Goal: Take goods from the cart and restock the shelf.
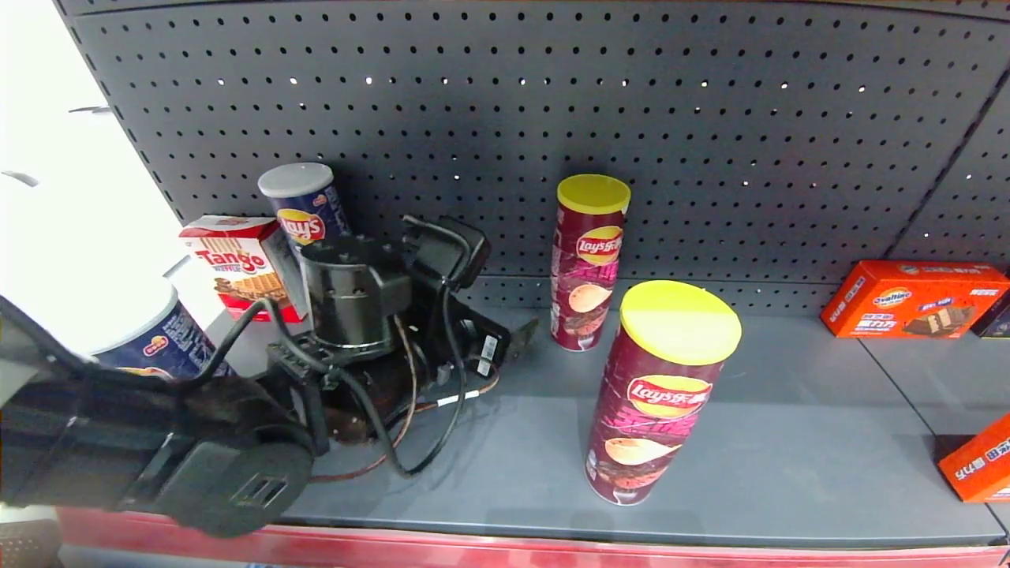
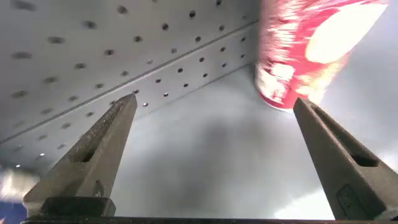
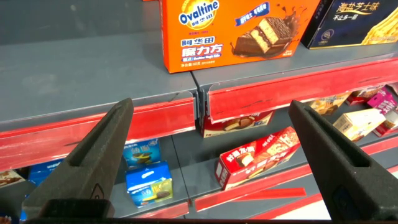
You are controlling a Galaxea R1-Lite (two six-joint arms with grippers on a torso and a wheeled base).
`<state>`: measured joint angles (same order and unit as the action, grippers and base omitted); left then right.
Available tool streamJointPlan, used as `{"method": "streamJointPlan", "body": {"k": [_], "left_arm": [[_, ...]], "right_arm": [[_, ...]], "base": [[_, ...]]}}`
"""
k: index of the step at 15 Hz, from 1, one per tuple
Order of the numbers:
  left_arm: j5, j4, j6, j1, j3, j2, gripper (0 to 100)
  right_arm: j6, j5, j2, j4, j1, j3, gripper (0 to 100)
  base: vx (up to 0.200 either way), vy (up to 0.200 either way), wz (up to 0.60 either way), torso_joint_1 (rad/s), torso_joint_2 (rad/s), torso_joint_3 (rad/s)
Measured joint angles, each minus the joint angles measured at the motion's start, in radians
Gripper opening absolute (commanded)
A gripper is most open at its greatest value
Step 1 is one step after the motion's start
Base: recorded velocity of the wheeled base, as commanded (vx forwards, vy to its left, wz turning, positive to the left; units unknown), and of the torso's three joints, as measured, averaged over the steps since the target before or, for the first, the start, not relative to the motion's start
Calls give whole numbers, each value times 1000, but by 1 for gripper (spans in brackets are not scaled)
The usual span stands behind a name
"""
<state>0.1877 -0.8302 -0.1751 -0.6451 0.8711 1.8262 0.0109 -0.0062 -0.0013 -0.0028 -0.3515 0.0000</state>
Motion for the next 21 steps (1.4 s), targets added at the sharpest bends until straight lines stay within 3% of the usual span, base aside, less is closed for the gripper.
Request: {"method": "streamJointPlan", "body": {"k": [2, 7, 11, 18, 21], "left_arm": [[-1, -81, 10, -57, -124, -89, 100], [8, -192, 5, -167, -318, -244, 100], [15, -198, -16, -254, -426, -362, 100], [11, -21, -12, -273, -665, -717, 100], [10, 47, -8, -220, -815, -886, 100]], "right_arm": [[0, 0, 0, 0, 0, 0, 100], [0, 0, 0, 0, 0, 0, 100], [0, 0, 0, 0, 0, 0, 100], [0, 0, 0, 0, 0, 0, 100], [0, 0, 0, 0, 0, 0, 100]], "base": [[0, 0, 0, 0, 0, 0], [0, 0, 0, 0, 0, 0], [0, 0, 0, 0, 0, 0], [0, 0, 0, 0, 0, 0], [0, 0, 0, 0, 0, 0]]}}
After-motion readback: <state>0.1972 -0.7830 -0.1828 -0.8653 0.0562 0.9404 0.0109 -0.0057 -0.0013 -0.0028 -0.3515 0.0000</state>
